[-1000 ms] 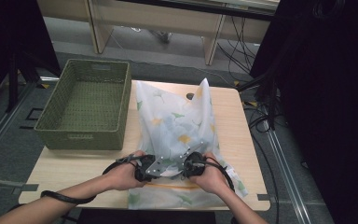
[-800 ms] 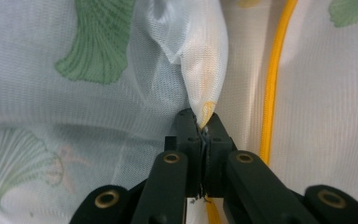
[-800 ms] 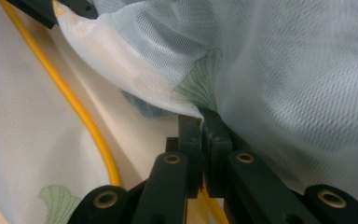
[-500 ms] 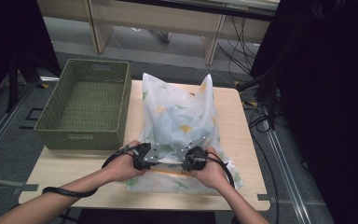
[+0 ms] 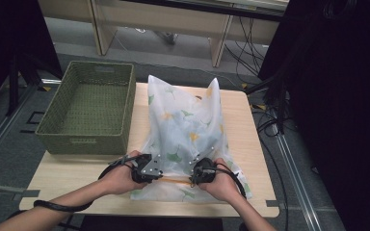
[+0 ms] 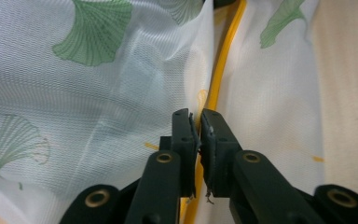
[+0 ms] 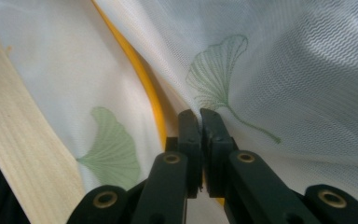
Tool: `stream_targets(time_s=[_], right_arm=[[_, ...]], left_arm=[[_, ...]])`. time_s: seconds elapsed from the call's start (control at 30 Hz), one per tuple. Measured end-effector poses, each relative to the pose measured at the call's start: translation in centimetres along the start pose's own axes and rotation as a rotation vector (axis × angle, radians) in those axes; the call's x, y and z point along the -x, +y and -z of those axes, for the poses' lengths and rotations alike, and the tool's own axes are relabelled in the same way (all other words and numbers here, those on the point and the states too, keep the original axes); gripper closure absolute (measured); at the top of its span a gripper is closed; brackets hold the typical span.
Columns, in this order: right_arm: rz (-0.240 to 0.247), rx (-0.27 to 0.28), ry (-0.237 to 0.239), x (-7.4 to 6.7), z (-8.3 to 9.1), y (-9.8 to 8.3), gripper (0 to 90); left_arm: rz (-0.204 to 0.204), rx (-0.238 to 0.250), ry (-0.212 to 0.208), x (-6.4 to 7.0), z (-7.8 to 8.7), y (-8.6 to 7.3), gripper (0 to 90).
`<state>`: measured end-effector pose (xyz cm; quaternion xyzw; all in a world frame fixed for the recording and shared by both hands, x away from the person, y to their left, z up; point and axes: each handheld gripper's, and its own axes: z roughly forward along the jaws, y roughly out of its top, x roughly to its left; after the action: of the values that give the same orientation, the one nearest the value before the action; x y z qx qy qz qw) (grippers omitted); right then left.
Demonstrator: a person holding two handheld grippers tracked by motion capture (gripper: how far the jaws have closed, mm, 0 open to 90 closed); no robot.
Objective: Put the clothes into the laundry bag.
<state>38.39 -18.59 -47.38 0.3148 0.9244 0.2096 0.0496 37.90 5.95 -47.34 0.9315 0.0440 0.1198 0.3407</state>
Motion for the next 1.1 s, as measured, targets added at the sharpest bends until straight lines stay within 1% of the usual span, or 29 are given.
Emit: stream_targets(time_s=[0.07,0.1,0.17,0.2,0.23,0.27,0.33,0.5,0.63,0.67,0.7,0.83,0.87,0.9,0.93,0.97,1.1], right_arm=[[-0.012,-0.005,-0.001,0.1,-0.1,-0.1,89.1],[-0.018,-0.013,0.003,0.3,-0.1,-0.2,89.1],[-0.019,-0.026,0.001,0.4,-0.2,-0.4,89.1],[-0.022,-0.027,0.006,0.4,-0.3,-0.5,89.1],[-0.028,-0.03,0.006,0.4,-0.4,-0.5,89.1],[-0.021,-0.033,0.0,0.4,-0.4,-0.5,89.2],[-0.022,-0.037,-0.001,0.3,-0.3,-0.4,89.3],[-0.026,-0.046,0.01,0.3,-0.4,-0.5,89.3],[-0.029,-0.049,0.013,0.3,-0.4,-0.6,89.2],[-0.029,-0.049,0.014,0.3,-0.4,-0.6,89.2],[-0.031,-0.051,0.015,0.3,-0.4,-0.6,89.2],[-0.028,-0.054,0.018,0.3,-0.3,-0.6,89.1],[-0.024,-0.055,0.025,0.3,-0.3,-0.6,89.1],[-0.024,-0.051,0.02,0.2,-0.1,-0.6,89.2],[-0.047,-0.053,0.024,0.0,0.0,-0.6,89.3],[-0.023,-0.045,0.019,0.1,0.1,-0.6,89.2],[-0.021,-0.049,0.028,0.0,0.1,-0.6,89.3]], left_arm=[[0.021,0.029,-0.026,0.1,0.5,0.2,80.3],[0.03,0.043,-0.032,0.1,0.7,0.3,79.0],[0.046,0.066,-0.03,0.1,1.1,0.4,77.4],[0.054,0.07,-0.023,0.0,1.3,0.5,76.7],[0.065,0.079,-0.019,-0.1,1.3,0.5,76.2],[0.076,0.078,-0.014,-0.1,1.3,0.5,76.1],[0.082,0.071,-0.009,-0.3,0.9,0.5,76.0],[0.092,0.033,-0.022,-0.2,-0.6,0.3,76.2],[0.092,0.007,-0.029,0.0,-1.5,0.1,76.7],[0.084,-0.003,-0.03,0.0,-1.6,0.1,76.8],[0.091,-0.003,-0.032,0.1,-1.8,0.1,77.0],[0.089,-0.022,-0.029,0.0,-2.2,0.0,77.4],[0.097,-0.017,-0.024,0.0,-2.2,-0.1,77.4],[0.093,-0.021,-0.024,-0.1,-2.2,-0.1,77.7],[0.097,-0.019,-0.023,-0.1,-2.2,-0.1,77.8],[0.102,-0.018,-0.016,-0.2,-2.2,-0.1,77.8],[0.114,-0.03,-0.005,-0.4,-2.3,-0.4,77.9]])
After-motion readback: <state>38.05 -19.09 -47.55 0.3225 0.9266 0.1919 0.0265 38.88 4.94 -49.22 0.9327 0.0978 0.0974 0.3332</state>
